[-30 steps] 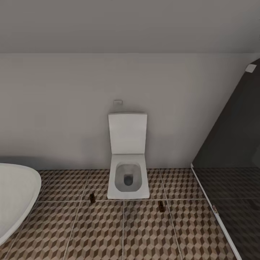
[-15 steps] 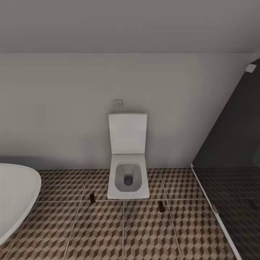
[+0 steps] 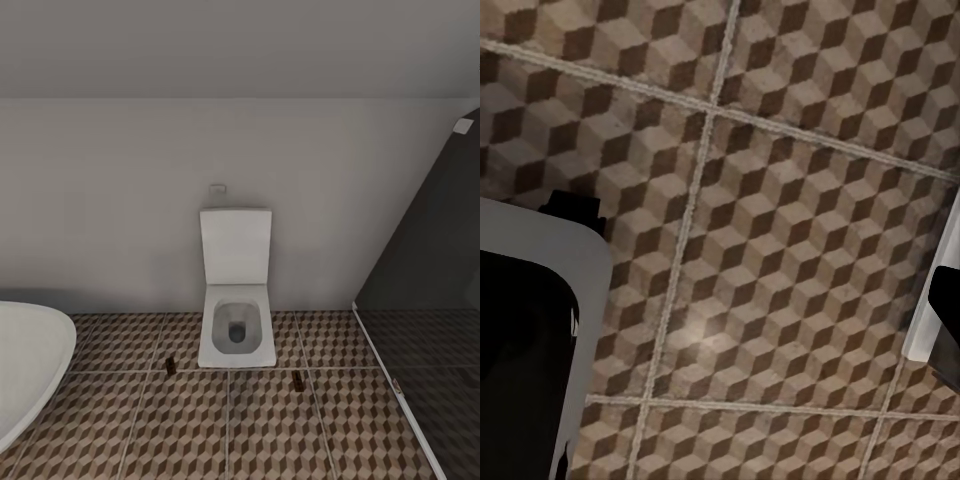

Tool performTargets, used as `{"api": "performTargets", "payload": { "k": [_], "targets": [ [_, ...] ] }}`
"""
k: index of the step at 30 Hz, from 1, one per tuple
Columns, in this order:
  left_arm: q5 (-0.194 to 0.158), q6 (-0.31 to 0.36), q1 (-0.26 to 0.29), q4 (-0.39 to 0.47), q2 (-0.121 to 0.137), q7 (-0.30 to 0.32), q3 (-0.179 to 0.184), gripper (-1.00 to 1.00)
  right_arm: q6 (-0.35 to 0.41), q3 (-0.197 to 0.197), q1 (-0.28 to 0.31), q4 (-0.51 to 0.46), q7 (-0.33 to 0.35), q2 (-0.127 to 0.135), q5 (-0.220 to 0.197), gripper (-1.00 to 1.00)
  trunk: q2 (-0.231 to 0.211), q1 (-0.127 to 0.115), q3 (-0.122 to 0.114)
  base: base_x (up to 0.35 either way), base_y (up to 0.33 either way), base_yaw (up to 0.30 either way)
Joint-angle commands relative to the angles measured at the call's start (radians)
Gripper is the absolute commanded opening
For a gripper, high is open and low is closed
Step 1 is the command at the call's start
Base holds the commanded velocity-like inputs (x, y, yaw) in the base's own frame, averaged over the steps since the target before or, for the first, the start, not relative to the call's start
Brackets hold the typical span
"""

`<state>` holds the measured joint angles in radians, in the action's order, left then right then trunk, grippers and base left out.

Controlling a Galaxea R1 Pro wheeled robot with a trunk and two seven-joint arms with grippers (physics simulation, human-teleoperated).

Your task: Take the four mousetraps from the cabinet in the bathroom and place them on the bathroom floor. Make sure all four end up on the same floor surface, and ensure that at least two of them are either under or directly next to the same bathroom sink.

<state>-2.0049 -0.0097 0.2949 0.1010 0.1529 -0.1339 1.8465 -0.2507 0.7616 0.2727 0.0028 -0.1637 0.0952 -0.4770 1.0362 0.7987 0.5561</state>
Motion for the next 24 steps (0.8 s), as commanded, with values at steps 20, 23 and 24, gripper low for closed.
{"api": "performTargets", "payload": {
  "k": [20,23,24],
  "targets": [
    [-0.002,-0.001,0.001,0.008,-0.001,-0.008,0.006,1.0,-0.007,0.007,0.0,0.003,-0.003,0.004,-0.011,1.0,0.001,0.0,0.001,0.0,0.0,0.0],
    [-0.002,-0.001,0.001,0.008,0.0,-0.008,0.006,1.0,-0.007,0.007,0.0,0.003,-0.003,0.004,-0.012,1.0,0.001,0.0,0.0,0.0,0.0,0.0],
    [-0.002,-0.001,0.001,0.008,0.0,-0.008,0.006,1.0,-0.007,0.007,0.0,0.003,-0.003,0.004,-0.012,1.0,0.001,0.0,0.0,0.0,0.0,0.0]
  ]
}}
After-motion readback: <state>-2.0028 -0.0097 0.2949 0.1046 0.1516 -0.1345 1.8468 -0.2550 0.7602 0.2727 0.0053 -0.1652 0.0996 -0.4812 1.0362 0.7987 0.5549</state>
